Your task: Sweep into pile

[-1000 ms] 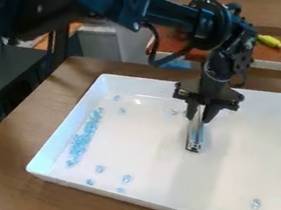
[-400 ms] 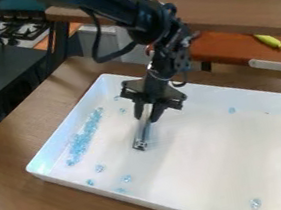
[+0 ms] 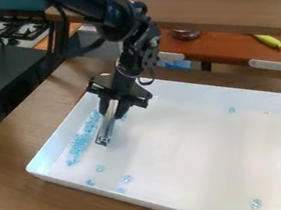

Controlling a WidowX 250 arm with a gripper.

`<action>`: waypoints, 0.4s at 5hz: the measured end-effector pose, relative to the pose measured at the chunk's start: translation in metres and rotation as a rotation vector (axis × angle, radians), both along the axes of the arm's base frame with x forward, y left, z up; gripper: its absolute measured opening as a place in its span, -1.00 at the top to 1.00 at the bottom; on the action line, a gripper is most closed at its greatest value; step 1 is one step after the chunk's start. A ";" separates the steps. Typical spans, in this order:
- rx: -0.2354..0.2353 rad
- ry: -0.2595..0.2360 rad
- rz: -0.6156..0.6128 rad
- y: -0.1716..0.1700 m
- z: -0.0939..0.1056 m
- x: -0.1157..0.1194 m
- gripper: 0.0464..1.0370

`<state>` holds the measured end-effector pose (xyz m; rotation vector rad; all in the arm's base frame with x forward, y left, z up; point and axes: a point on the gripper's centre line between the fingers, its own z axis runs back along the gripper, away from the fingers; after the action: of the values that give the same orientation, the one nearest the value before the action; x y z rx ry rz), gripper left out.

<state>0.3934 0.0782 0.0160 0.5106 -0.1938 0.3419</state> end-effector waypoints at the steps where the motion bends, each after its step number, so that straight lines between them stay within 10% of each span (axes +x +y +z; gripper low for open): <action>1: 0.004 -0.031 0.011 -0.011 0.001 0.003 0.43; 2: -0.165 -0.081 -0.059 -0.057 0.024 0.004 0.44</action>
<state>0.3976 0.0210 0.0395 0.3282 -0.2559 0.3183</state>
